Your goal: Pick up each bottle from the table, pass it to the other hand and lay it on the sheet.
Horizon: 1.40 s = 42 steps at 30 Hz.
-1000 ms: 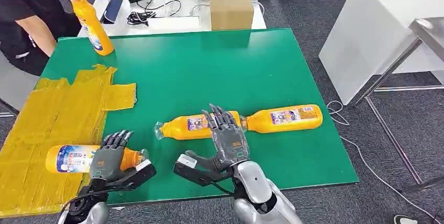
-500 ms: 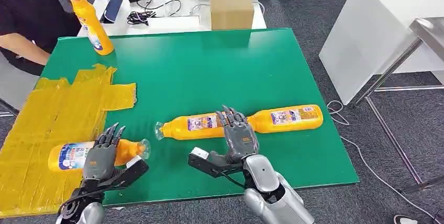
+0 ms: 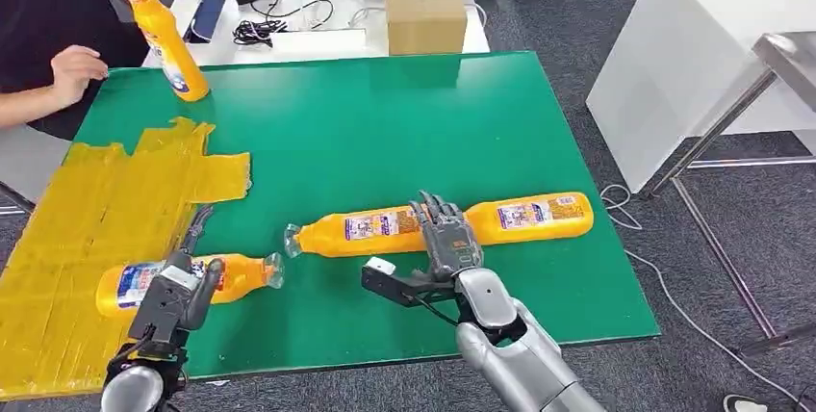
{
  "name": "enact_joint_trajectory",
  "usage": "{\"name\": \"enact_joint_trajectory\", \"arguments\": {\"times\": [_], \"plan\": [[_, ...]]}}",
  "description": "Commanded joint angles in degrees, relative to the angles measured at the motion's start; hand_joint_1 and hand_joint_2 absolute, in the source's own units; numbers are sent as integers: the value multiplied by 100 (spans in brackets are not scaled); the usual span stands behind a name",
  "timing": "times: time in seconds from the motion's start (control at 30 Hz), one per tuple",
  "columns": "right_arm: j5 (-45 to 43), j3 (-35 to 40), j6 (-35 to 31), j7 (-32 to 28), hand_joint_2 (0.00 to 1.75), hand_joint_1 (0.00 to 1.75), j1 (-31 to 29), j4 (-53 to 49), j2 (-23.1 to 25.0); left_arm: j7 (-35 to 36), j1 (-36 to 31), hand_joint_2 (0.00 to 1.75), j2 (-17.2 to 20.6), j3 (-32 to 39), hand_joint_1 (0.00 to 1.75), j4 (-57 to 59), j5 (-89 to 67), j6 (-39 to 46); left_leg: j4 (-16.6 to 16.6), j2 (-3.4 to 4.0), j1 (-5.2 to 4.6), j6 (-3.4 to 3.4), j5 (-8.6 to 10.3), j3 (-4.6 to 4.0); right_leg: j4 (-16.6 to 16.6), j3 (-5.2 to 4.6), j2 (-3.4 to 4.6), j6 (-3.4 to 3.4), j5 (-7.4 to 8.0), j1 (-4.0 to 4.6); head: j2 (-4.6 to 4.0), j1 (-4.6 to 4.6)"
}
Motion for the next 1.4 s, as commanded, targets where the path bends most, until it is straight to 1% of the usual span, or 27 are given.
{"name": "enact_joint_trajectory", "arguments": {"times": [0.03, 0.2, 0.33, 0.5, 0.9, 1.1, 1.23, 1.4], "plan": [[-76, 42, -85, 10, 175, 0, -574, 1162, 161, -76, 229, 0, -135, 52, 0, -505, 748, -493, 2, 18, 2, -7, -7, 11, 0, 7, 17, 0, 0, 2, 0, 0], [-61, 39, -165, 57, 175, 0, -772, 1524, 219, -99, 416, 0, -159, -84, 0, -861, 940, -520, 1, 13, 0, -3, -4, 6, 0, 2, 12, 1, 1, 0, 0, 0], [-38, 69, -131, 55, 175, 0, -911, 1723, 344, -97, 407, 0, -162, -150, 0, -843, 1019, -559, 1, 14, 0, -6, -4, 8, 1, 4, 14, 1, 0, 0, 0, 0], [50, 179, -130, 70, 175, 0, -1195, 2272, 538, -90, 343, 0, -158, -239, 0, -740, 1171, -664, -1, 14, 0, -6, -3, 8, 1, 3, 13, -1, 1, 0, 0, 0], [50, 179, -130, 70, 175, 0, -1195, 2272, 538, -90, 343, 0, -158, -239, 0, -740, 1171, -664, 0, 7, 1, -6, -2, 7, 0, 5, 6, 1, 0, 0, 0, 0], [263, 382, -238, 98, 175, 0, -1538, 2973, 795, -60, 294, 0, -165, -321, 0, -648, 1315, -727, 1, 12, 1, -7, -1, 7, 2, 2, 12, 0, 1, 0, 0, 0], [283, 517, -56, 107, 175, 0, -1716, 3464, 1012, -51, 306, 0, -173, -326, 0, -611, 1417, -709, 0, 11, 1, -8, -1, 8, 2, 3, 10, -1, 0, 0, 0, 0], [407, 704, -42, 133, 175, 0, -1791, 3946, 1065, -43, 303, 0, -172, -300, 0, -587, 1535, -720, -3, 4, 0, -5, 1, 8, -1, 5, 3, 1, -1, -1, 0, 0]]}}
